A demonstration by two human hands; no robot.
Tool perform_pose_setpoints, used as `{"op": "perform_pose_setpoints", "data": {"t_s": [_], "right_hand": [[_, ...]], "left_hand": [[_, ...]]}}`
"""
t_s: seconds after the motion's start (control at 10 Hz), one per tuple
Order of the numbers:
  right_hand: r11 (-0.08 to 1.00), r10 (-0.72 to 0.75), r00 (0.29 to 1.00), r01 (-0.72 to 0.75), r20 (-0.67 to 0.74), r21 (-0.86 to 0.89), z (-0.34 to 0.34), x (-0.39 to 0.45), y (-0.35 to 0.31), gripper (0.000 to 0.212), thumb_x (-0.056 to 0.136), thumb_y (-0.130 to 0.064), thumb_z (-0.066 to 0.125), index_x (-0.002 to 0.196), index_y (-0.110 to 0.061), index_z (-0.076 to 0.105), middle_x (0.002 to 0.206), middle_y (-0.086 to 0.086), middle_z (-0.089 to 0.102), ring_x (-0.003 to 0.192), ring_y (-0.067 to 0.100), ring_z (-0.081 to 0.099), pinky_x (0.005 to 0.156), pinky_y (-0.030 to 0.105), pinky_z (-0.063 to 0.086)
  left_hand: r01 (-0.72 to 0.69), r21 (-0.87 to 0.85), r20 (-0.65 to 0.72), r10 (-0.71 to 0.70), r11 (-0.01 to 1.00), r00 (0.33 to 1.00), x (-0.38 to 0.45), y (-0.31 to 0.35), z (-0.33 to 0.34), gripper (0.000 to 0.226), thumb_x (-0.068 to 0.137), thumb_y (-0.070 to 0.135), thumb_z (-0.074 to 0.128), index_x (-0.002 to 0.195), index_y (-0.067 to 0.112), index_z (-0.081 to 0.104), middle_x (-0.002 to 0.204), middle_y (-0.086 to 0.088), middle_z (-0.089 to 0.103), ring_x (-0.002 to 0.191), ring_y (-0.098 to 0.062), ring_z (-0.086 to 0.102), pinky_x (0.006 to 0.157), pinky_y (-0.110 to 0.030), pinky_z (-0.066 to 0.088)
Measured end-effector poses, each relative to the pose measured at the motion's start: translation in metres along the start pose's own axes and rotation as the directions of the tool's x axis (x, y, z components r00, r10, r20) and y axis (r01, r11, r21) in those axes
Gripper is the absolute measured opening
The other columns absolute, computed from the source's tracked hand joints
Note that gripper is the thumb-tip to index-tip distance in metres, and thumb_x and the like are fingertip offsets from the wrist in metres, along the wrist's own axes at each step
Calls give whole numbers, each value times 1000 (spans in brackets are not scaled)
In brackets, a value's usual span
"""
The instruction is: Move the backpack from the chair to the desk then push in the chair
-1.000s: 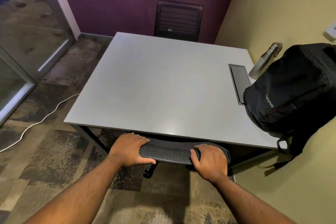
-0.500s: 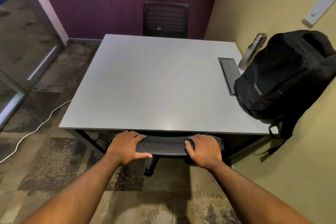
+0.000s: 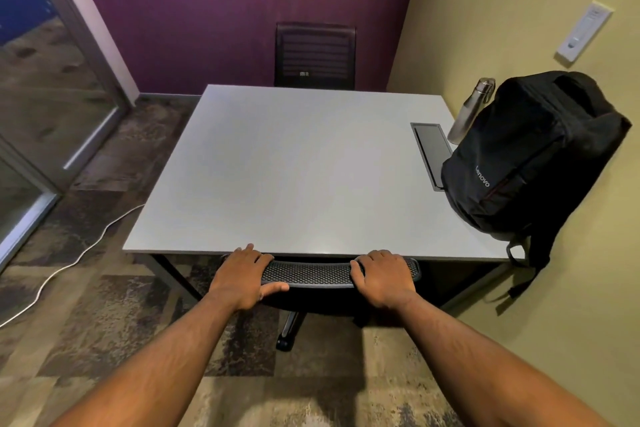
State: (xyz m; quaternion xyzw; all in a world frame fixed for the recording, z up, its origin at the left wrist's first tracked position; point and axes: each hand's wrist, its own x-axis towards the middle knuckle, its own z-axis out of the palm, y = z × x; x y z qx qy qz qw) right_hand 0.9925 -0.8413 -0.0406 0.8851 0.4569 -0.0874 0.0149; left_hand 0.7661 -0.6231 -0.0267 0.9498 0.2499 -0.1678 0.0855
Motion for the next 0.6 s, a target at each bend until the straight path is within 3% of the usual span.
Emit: {"op": "perform_pose_setpoints", "data": {"t_s": [0.2, 0.3, 0.4, 0.6], "right_hand": [[997, 81, 988, -82, 131, 5, -6, -2, -6, 65, 107, -59, 22, 142, -19, 60, 147, 9, 59, 138, 29, 50, 119, 51, 32], [993, 81, 970, -97, 227, 61, -13, -3, -2, 71, 108, -62, 23, 155, -14, 45, 164, 11, 42, 154, 29, 33, 128, 56, 16], [993, 61, 953, -88, 297, 77, -28, -5, 5, 81, 106, -65, 27, 167, -12, 18, 178, 9, 10, 165, 27, 3, 131, 57, 2], [995, 24, 975, -44, 220, 86, -61, -3, 5, 81, 109, -60, 25, 168, -10, 2, 178, 7, -9, 164, 24, -11, 132, 54, -3]], "left_hand": [[16, -104, 42, -12, 994, 999, -6, 11, -2, 91, 95, 78, 34, 160, 16, 26, 167, -9, 30, 156, -28, 17, 129, -45, 12], [40, -117, 72, -32, 992, 997, -5, 19, -8, 87, 99, 71, 38, 161, 12, 22, 168, -11, 25, 157, -30, 14, 129, -46, 11], [59, -140, 80, -48, 988, 996, -7, 30, -21, 86, 102, 64, 41, 163, 10, 15, 171, -11, 15, 159, -28, 6, 130, -44, 5], [41, -104, -109, -52, 994, 993, -7, 53, -61, 74, 105, 49, 42, 161, 9, 15, 171, -9, 14, 159, -26, 6, 130, -42, 7]]}}
